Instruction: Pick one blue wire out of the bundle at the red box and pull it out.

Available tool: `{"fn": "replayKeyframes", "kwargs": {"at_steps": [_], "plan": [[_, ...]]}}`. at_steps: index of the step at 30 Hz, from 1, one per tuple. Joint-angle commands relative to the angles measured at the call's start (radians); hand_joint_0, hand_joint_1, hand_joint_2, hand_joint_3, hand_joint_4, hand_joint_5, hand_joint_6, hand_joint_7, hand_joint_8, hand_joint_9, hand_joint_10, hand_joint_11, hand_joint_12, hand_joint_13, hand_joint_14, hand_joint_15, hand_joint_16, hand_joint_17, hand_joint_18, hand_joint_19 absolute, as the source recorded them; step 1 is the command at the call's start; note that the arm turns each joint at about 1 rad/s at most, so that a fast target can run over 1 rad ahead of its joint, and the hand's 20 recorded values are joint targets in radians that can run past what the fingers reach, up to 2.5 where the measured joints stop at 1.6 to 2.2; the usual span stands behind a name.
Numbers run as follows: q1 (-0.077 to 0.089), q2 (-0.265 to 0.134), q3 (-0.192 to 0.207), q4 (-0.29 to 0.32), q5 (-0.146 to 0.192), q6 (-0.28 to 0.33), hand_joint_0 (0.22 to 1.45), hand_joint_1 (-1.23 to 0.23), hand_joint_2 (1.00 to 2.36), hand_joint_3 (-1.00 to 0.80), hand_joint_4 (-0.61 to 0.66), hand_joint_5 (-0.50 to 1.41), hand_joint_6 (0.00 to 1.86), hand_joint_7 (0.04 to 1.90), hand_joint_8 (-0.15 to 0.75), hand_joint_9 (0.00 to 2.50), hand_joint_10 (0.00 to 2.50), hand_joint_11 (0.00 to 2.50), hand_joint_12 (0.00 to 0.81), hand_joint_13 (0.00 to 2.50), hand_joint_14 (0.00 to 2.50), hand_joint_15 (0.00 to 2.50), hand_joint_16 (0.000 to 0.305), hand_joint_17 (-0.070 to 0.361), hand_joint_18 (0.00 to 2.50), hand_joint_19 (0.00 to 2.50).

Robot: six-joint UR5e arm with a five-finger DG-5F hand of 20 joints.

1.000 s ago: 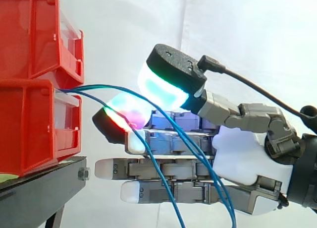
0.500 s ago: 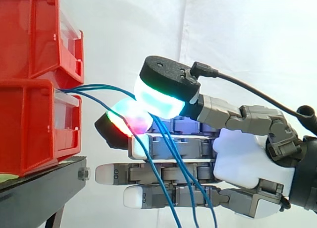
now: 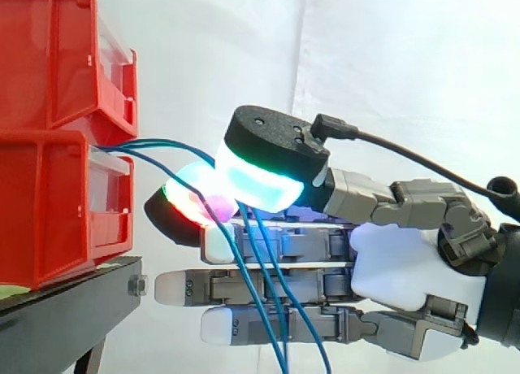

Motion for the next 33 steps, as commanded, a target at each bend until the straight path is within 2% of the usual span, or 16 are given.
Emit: {"fn": "replayKeyframes", "kwargs": {"at_steps": [1, 5, 7, 8, 11, 19, 25, 27, 29, 33], "plan": [[0.000, 0.001, 0.000, 0.000, 0.000, 0.000, 0.79, -0.94, 1.01, -0.44, 0.13, -0.21, 0.90, 0.87, 0.235, 0.85, 0.02, 0.72, 0.356, 0.53, 0.01, 0.36, 0.042, 0.095, 0.61, 0.48], [0.000, 0.001, 0.000, 0.000, 0.000, 0.001, 0.75, -0.93, 1.00, -0.45, 0.16, -0.20, 0.90, 0.89, 0.235, 0.88, 0.02, 0.72, 0.353, 0.54, 0.02, 0.36, 0.042, 0.094, 0.64, 0.49], [0.000, 0.000, 0.000, 0.000, 0.000, 0.000, 0.67, -0.88, 1.00, -0.47, 0.16, -0.19, 0.90, 0.90, 0.248, 0.91, 0.02, 0.72, 0.351, 0.54, 0.01, 0.38, 0.042, 0.094, 0.64, 0.52], [0.002, 0.000, 0.000, 0.000, 0.000, 0.000, 0.63, -0.81, 1.00, -0.46, 0.16, -0.18, 0.89, 0.94, 0.254, 0.95, 0.02, 0.71, 0.354, 0.55, 0.01, 0.38, 0.042, 0.094, 0.63, 0.54], [0.003, 0.001, 0.000, 0.000, 0.000, 0.000, 0.59, -0.74, 1.00, -0.45, 0.16, -0.16, 0.87, 0.98, 0.260, 1.00, 0.02, 0.70, 0.356, 0.57, 0.01, 0.39, 0.042, 0.095, 0.64, 0.57], [0.005, 0.000, 0.000, 0.000, 0.000, 0.000, 0.62, -0.72, 1.01, -0.33, 0.12, -0.15, 0.88, 1.03, 0.268, 1.05, 0.02, 0.72, 0.353, 0.59, 0.01, 0.39, 0.042, 0.095, 0.66, 0.58], [0.006, 0.000, 0.000, 0.000, 0.000, 0.000, 0.70, -0.88, 1.01, -0.29, 0.02, -0.19, 0.93, 0.96, 0.254, 0.93, 0.02, 0.74, 0.360, 0.57, 0.01, 0.39, 0.042, 0.095, 0.67, 0.51], [0.006, 0.000, 0.000, 0.000, 0.000, 0.000, 0.75, -0.93, 1.01, -0.30, 0.10, -0.20, 0.94, 0.95, 0.253, 0.90, 0.02, 0.76, 0.359, 0.56, 0.02, 0.38, 0.042, 0.095, 0.66, 0.51], [0.006, 0.000, 0.000, 0.000, 0.000, 0.000, 0.78, -0.94, 1.01, -0.31, 0.11, -0.20, 0.94, 0.94, 0.249, 0.89, 0.02, 0.75, 0.355, 0.55, 0.01, 0.37, 0.042, 0.094, 0.65, 0.52], [0.006, 0.000, 0.000, 0.000, -0.002, 0.000, 0.80, -0.93, 1.00, -0.44, 0.14, -0.20, 0.94, 0.85, 0.245, 0.89, 0.02, 0.74, 0.351, 0.56, 0.01, 0.37, 0.041, 0.093, 0.66, 0.50]]}}
